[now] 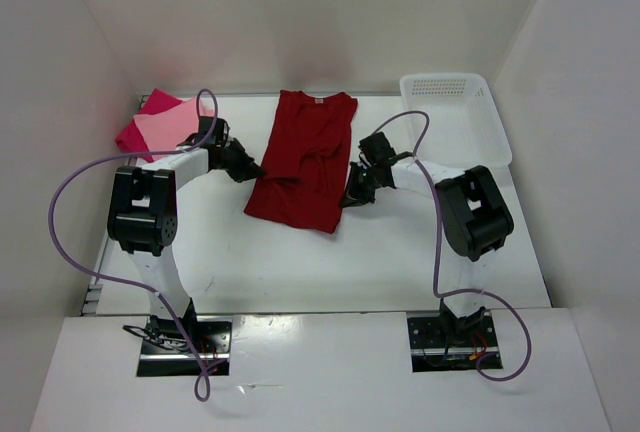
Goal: Fold and stack the t-shirts
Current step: Fold the folded rectangular tshirt in 1/3 of the way
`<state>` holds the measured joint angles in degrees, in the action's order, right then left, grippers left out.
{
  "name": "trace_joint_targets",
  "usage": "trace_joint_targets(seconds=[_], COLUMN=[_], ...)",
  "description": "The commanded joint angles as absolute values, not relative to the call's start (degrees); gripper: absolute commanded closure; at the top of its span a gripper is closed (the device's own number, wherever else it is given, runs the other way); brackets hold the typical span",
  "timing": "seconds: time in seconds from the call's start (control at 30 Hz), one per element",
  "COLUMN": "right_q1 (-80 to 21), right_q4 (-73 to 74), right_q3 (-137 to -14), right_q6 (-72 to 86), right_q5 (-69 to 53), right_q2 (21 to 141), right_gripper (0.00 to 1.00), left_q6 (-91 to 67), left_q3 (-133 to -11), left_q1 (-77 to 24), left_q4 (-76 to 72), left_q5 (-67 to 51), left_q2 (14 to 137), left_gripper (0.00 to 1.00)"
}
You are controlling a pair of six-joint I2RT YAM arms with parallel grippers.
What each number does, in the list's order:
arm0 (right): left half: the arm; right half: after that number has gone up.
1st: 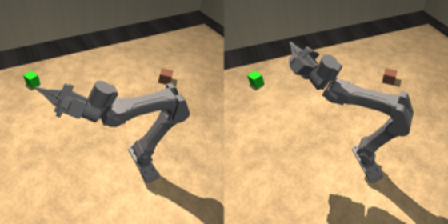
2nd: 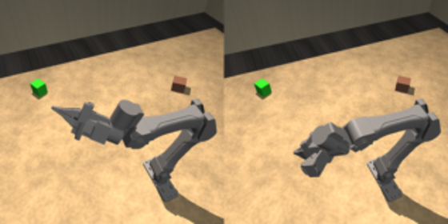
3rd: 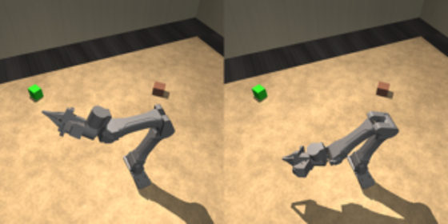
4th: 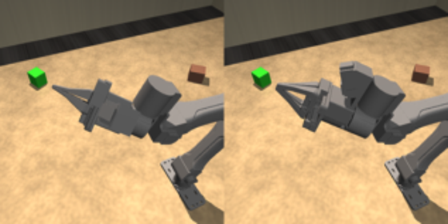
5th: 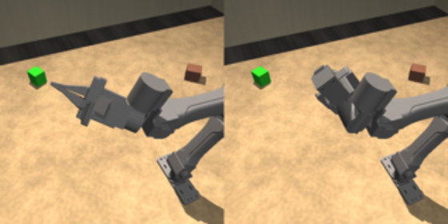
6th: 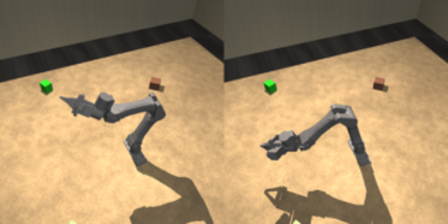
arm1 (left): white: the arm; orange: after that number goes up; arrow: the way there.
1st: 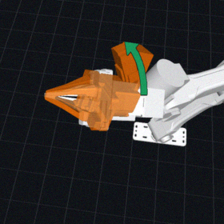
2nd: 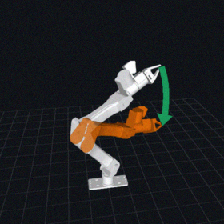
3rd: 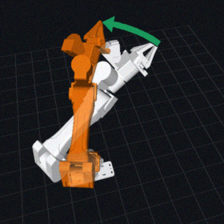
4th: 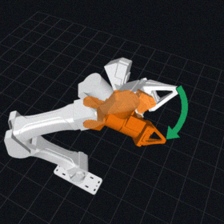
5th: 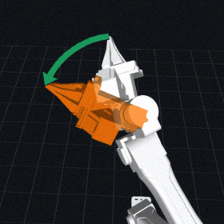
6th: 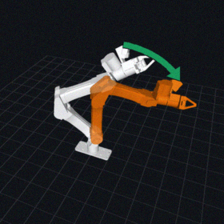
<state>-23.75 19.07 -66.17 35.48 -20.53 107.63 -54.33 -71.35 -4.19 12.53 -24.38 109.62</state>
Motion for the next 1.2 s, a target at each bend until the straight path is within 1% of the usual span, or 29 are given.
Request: trace_joint_targets(seconds=[0.0, 0.13, 0.3, 0.4, 0.57, 0.7, 0.83, 0.87, 0.9, 1.0, 1.03, 1.1, 1.13, 1.17], right_q1=[-23.73, -23.73, -23.73, -21.98, -20.04, -18.98, -17.76, -17.75, -17.75, -17.23, -16.70, -16.70, -16.70, -16.70], right_q4=[19.77, 21.18, 23.81, 24.34, 24.35, 23.73, 24.26, 25.04, 25.66, 25.14, 25.14, 25.14, 25.14, 25.14], right_q3=[-69.08, -69.08, -71.97, -75.14, -82.94, -88.93, -94.82, -95.53, -96.32, -96.86, -96.86, -96.86, -96.86, -96.16], right_q6=[34.54, 34.54, 34.54, 34.54, 32.52, 31.29, 30.76, 30.76, 30.76, 31.28, 31.29, 31.29, 31.29, 31.29], right_q5=[-19.07, -15.74, -12.75, -13.27, -13.80, -15.12, -13.37, -13.36, -12.40, -10.99, -10.99, -10.37, -10.37, -10.37], right_q2=[107.76, 103.47, 97.22, 97.21, 102.98, 110.90, 117.68, 119.25, 119.27, 119.27, 118.66, 117.87, 117.34, 116.55], right_gripper=[0.92, 0.98, 0.98, 0.98, 0.98, 0.98, 1.00, 1.00, 1.00, 1.00, 0.95, 0.88, 0.81, 0.74], left_q6=[-53.96, -53.44, -53.44, -54.05, -54.05, -54.58, -54.06, -54.05, -54.05, -54.05, -52.83, -51.69, -50.29, -49.58], left_q3=[-71.10, -71.10, -71.63, -72.77, -81.54, -85.95, -92.26, -93.24, -94.03, -94.04, -94.04, -93.17, -91.86, -89.93], left_q1=[-4.04, -4.04, -3.52, -3.52, -2.99, -2.99, -2.99, -2.99, -2.99, -2.99, -2.99, -1.85, -1.32, -0.19], left_q4=[11.07, 11.07, 12.39, 12.39, 12.39, 12.39, 11.61, 11.60, 11.08, 8.01, 8.00, 8.00, 8.00, 8.52], left_q5=[-25.92, -26.46, -28.56, -28.56, -28.56, -28.56, -28.04, -30.04, -30.06, -30.67, -30.67, -30.67, -30.67, -30.67], left_q2=[108.37, 107.85, 102.94, 101.70, 106.78, 115.02, 122.07, 124.34, 125.15, 125.16, 124.37, 122.44, 121.39, 118.33], left_gripper=[1.00, 1.00, 1.00, 1.00, 1.00, 1.00, 1.00, 0.99, 0.96, 0.74, 0.61, 0.54, 0.51, 0.45])
